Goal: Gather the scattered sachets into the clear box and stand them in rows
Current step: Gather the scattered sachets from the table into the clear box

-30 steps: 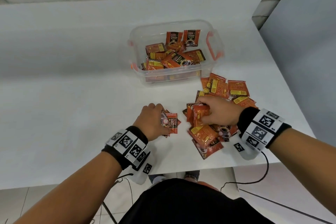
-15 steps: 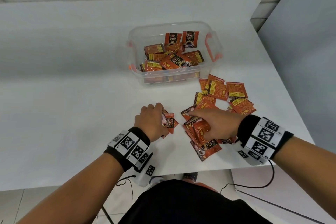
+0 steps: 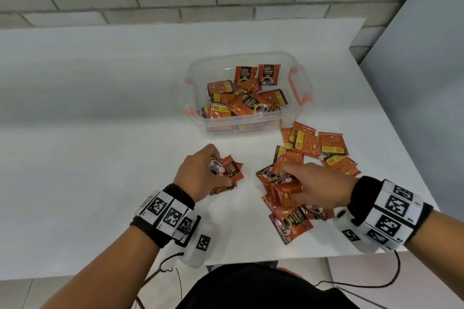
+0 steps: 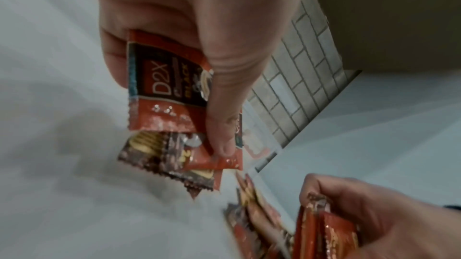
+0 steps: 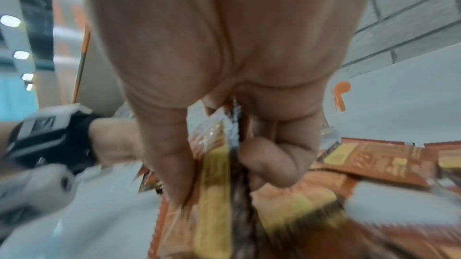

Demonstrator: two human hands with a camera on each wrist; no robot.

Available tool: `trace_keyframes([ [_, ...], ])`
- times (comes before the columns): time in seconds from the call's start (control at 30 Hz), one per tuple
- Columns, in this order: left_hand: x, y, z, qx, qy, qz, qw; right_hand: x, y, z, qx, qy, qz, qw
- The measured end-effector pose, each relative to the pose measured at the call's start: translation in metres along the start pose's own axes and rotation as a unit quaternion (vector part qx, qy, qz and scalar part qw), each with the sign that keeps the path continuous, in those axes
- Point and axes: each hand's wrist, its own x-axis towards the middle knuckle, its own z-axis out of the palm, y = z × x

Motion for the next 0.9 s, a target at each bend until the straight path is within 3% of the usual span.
trace_keyframes([
  [0.1,-0.003,0.016,-0.026,-0.079,0.033,0.000,0.996,-0.008,-0.008,-0.033,0.062,0.026,-0.003,0.998],
  [0.23,0.024,0.048,-0.073,-0.179,0.129,0.046,0.974,0.009,-0.020,-0.096,0.183,0.212,-0.020,0.960],
  [0.3,0.054,0.065,-0.088,-0.168,0.153,0.045,0.973,0.035,-0.028,-0.125,0.232,0.290,-0.007,0.928],
  [0.37,0.085,0.078,-0.092,-0.115,0.149,0.022,0.982,0.067,-0.029,-0.145,0.272,0.321,0.023,0.907],
  [0.47,0.122,0.087,-0.085,-0.024,0.099,-0.012,0.995,0.118,-0.021,-0.155,0.309,0.324,0.089,0.890],
  [0.63,0.153,0.081,-0.070,0.057,0.012,-0.056,0.997,0.155,-0.013,-0.152,0.323,0.275,0.155,0.892],
  [0.77,0.163,0.070,-0.060,0.079,0.001,-0.061,0.995,0.158,-0.017,-0.150,0.387,0.194,0.154,0.888],
  [0.87,0.165,0.067,-0.052,0.101,0.016,-0.053,0.993,0.154,-0.021,-0.153,0.408,0.176,0.182,0.877],
  [0.9,0.164,0.068,-0.051,0.108,0.022,-0.052,0.993,0.147,-0.026,-0.155,0.383,0.171,0.188,0.888],
])
